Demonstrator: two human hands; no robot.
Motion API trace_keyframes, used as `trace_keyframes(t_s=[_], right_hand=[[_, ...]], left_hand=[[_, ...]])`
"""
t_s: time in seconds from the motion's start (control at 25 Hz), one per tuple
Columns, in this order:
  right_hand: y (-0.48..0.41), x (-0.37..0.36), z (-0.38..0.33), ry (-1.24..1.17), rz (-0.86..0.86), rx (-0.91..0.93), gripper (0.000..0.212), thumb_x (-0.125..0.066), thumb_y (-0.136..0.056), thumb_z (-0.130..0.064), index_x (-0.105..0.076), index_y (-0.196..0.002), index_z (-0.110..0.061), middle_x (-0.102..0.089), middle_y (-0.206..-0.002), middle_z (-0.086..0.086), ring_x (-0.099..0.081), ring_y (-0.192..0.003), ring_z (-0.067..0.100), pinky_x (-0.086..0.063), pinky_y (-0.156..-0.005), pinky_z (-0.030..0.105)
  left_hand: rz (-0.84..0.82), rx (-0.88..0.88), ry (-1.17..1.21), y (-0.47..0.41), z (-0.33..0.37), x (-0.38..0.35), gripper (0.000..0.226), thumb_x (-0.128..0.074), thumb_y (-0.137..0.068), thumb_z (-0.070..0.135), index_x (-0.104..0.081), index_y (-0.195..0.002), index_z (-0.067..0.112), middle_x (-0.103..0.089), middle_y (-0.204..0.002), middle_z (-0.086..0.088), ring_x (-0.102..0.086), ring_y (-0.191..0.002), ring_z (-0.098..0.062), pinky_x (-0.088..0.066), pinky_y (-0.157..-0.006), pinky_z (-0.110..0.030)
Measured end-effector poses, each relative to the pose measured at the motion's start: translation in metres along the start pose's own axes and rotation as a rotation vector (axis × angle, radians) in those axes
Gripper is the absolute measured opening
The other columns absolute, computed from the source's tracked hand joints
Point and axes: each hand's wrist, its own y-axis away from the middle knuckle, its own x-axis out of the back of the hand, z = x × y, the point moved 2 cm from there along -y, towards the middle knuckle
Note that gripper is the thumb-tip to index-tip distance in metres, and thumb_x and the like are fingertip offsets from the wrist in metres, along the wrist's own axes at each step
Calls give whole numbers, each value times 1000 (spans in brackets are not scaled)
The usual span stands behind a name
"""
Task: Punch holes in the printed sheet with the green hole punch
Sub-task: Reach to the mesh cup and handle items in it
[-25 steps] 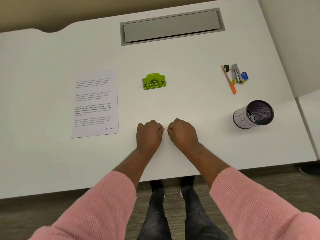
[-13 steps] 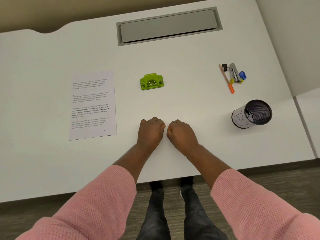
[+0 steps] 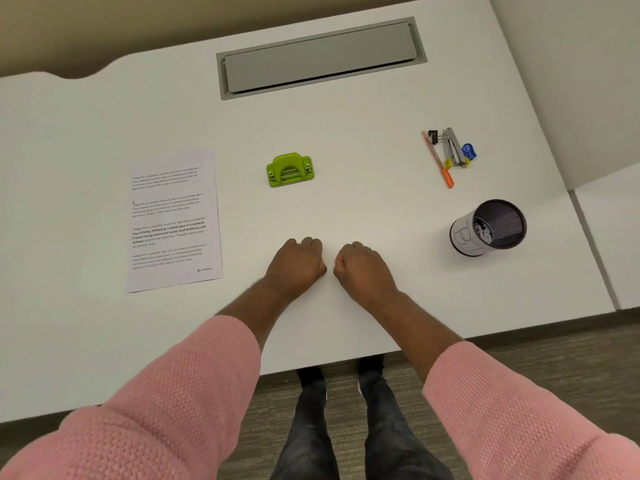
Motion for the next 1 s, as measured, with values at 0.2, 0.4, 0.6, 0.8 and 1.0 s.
trace_keyframes(t_s=[0.2,0.4,0.6,0.8,1.0], right_hand=[[12,50,31,-187,116,-170,14,-48,-90,-14,-57,-83,-6,-58,-86,7,-57,-77,27,-47,-72,40],[31,125,73,-337,355,-311,11,-52,-92,-20,-57,-82,-18,-61,-89,1,-59,-79,20,-49,-69,36],[57,173,131,-317,491,-421,14,-52,-93,-22,-59,-82,-17,-61,-86,-1,-57,-77,18,-43,-67,30],[62,188,161,-134,354,-368,25,-46,-96,-15,-69,-90,-8,-65,-91,9,-61,-82,28,-50,-73,41],[61,195,169,-95,345,-414,19,-53,-91,-15,-72,-90,-14,-71,-86,4,-63,-77,27,-53,-69,36]], left_hand=[[2,97,303,-19,29,36,12,-48,-89,19,-52,-85,9,-58,-84,-9,-54,-74,-35,-40,-67,-43],[45,-115,496,-77,110,104,13,-52,-88,29,-52,-81,19,-58,-81,4,-53,-72,-22,-31,-59,-29],[-31,-213,511,-116,178,121,13,-46,-89,35,-52,-84,25,-58,-87,6,-54,-79,-23,-42,-64,-34],[-70,-258,424,-138,210,113,20,-44,-96,25,-63,-96,22,-63,-98,-1,-59,-90,-29,-47,-81,-41],[77,-270,298,-146,209,110,18,-57,-93,29,-74,-98,27,-69,-96,5,-61,-94,-19,-41,-87,-41]])
